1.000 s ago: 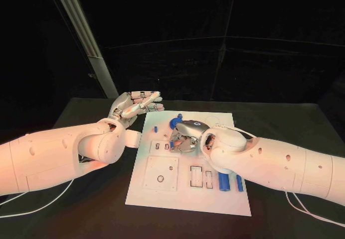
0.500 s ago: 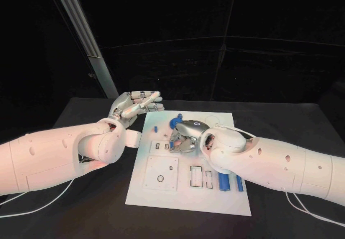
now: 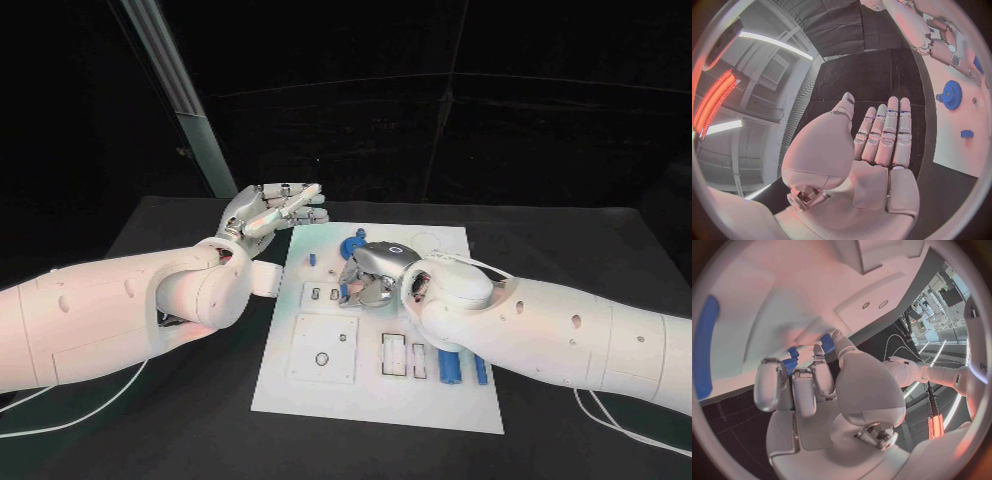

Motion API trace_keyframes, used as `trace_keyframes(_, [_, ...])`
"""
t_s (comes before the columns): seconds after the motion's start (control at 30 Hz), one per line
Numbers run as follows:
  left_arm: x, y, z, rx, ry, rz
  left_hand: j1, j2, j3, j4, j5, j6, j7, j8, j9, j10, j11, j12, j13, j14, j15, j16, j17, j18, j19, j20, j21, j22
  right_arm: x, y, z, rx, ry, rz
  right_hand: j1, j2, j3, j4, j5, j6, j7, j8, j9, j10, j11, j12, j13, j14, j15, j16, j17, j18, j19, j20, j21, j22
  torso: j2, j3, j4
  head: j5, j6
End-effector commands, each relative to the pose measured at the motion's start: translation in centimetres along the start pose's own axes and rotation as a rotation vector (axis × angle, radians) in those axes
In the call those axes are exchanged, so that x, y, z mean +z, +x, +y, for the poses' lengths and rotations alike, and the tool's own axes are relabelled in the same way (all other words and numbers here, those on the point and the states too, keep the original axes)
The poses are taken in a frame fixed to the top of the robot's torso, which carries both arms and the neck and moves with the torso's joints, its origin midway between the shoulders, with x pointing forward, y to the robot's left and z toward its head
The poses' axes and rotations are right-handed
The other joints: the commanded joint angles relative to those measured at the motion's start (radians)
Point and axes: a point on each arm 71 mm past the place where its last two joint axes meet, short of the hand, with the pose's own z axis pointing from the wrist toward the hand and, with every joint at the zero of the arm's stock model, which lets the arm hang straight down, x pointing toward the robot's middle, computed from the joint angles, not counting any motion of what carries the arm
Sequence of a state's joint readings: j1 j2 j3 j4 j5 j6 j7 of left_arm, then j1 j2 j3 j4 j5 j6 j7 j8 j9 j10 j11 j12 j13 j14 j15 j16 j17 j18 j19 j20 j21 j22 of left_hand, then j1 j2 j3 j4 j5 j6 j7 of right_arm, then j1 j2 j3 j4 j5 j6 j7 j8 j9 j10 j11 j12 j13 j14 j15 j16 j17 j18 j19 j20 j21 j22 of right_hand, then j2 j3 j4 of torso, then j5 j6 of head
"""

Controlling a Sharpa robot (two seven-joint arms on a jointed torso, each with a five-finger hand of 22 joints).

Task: Assemble the parts on the task board

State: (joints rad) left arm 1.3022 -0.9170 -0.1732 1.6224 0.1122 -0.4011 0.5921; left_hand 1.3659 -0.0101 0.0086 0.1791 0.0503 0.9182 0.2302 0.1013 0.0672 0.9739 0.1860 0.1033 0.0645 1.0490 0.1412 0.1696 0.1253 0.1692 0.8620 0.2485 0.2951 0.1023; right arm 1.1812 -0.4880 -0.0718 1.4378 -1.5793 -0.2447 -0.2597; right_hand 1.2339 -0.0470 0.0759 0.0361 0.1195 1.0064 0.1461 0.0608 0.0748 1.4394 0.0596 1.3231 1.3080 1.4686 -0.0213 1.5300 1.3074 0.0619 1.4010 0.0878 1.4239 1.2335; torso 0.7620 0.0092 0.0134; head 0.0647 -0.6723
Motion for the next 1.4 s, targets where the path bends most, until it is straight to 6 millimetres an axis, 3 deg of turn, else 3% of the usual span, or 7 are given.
trace_keyframes(0.03, [0.1,0.1,-0.1,-0.008,0.005,0.013,0.002,0.012,-0.004,-0.004,0.000,0.008,-0.002,-0.006,-0.001,-0.002,-0.003,-0.003,-0.001,0.008,-0.002,-0.007,0.001,0.015,0.007,0.003,-0.006,-0.001,-0.1,-0.2,-0.1,0.005,0.012,-0.047,-0.012,-0.005,-0.018,0.010,-0.002,-0.013,0.001,0.004,-0.002,-0.008,0.002,-0.008,0.083,0.082,0.008,-0.006,0.175,0.007,-0.005,0.006,-0.006,-0.001,0.000,0.0003,0.0001,0.000,0.001])
trace_keyframes(0.47, [0.1,-0.1,0.0,0.011,-0.011,0.024,0.000,0.021,-0.015,-0.012,0.000,0.027,-0.011,-0.008,0.001,0.044,-0.019,0.008,0.004,0.087,-0.025,0.022,0.026,0.016,0.063,-0.017,0.019,0.004,-2.1,-1.8,0.5,0.122,-0.156,-0.218,-0.008,-0.016,-0.083,0.059,0.024,-0.036,0.006,0.007,-0.001,-0.022,0.007,-0.029,0.066,0.075,0.013,-0.021,0.149,0.013,-0.019,0.010,-0.022,-0.029,-0.002,0.0013,-0.0007,0.002,0.002])
trace_keyframes(0.67, [0.2,-0.8,0.4,0.122,-0.078,0.071,-0.012,0.025,-0.037,-0.013,0.002,0.090,-0.044,0.004,0.005,0.192,-0.074,0.054,0.026,0.331,-0.098,0.168,0.137,0.016,0.246,-0.091,0.131,0.052,-3.9,-5.2,-1.6,0.337,-0.238,-0.194,0.072,0.016,-0.116,0.062,0.040,-0.061,0.009,0.013,0.001,-0.195,0.008,-0.328,-0.149,-0.005,0.011,-0.222,-0.115,0.091,-0.244,0.011,-0.291,-0.468,-0.011,0.0020,-0.0012,0.001,0.009])
trace_keyframes(0.8, [0.5,-1.5,0.7,0.240,-0.151,0.100,-0.020,0.026,-0.050,-0.009,0.001,0.091,-0.058,-0.003,0.003,0.233,-0.090,0.065,0.043,0.415,-0.124,0.287,0.236,0.013,0.327,-0.122,0.206,0.091,-4.9,-8.0,-4.1,0.471,-0.182,-0.200,0.120,0.042,-0.127,0.058,0.029,-0.075,0.012,0.013,0.002,-0.372,0.018,-0.683,-0.426,-0.152,0.018,-0.661,-0.556,0.125,-0.360,0.013,-0.538,-0.737,-0.021,0.0045,-0.0034,0.004,0.005])
trace_keyframes(1.03, [0.8,-0.7,1.6,0.587,-0.423,0.337,-0.061,0.043,-0.083,0.035,0.038,0.101,-0.093,0.062,0.019,0.255,-0.115,0.273,0.222,0.427,-0.152,1.108,1.068,0.006,0.375,-0.166,0.453,0.251,-7.5,-11.1,-8.9,0.689,-0.086,-0.250,0.181,0.070,-0.135,0.063,0.032,-0.042,0.031,0.022,0.007,-0.375,0.036,-0.981,-0.740,-0.207,0.043,-1.042,-0.765,0.121,-0.366,0.040,-0.782,-0.897,-0.041,0.0061,-0.0039,0.000,-0.008])
trace_keyframes(1.27, [2.1,-0.1,2.0,0.856,-0.640,0.404,-0.100,0.038,-0.125,0.090,0.002,0.110,-0.114,0.179,0.060,0.207,-0.145,0.550,0.426,0.497,-0.167,1.354,1.375,-0.061,0.502,-0.169,0.894,0.821,-9.3,-12.2,-12.1,0.785,-0.022,-0.303,0.208,0.070,-0.136,0.054,0.036,-0.032,0.043,0.007,0.003,-0.282,0.049,-1.158,-1.006,-0.191,0.071,-1.278,-0.911,0.123,-0.346,0.068,-0.957,-1.014,-0.056,0.0166,-0.0050,0.011,-0.016])
trace_keyframes(1.4, [3.6,0.4,2.2,0.929,-0.703,0.384,-0.134,0.058,-0.151,0.107,0.006,0.121,-0.144,0.303,0.132,0.265,-0.178,0.892,0.756,0.522,-0.193,1.401,1.445,-0.093,0.561,-0.193,1.051,1.048,-9.7,-12.4,-12.9,0.791,-0.002,-0.318,0.206,0.071,-0.142,0.050,0.037,-0.033,0.043,0.006,0.002,-0.257,0.052,-1.181,-1.067,-0.160,0.069,-1.327,-0.942,0.122,-0.317,0.068,-0.995,-1.043,-0.062,0.0203,-0.0080,0.015,-0.018])
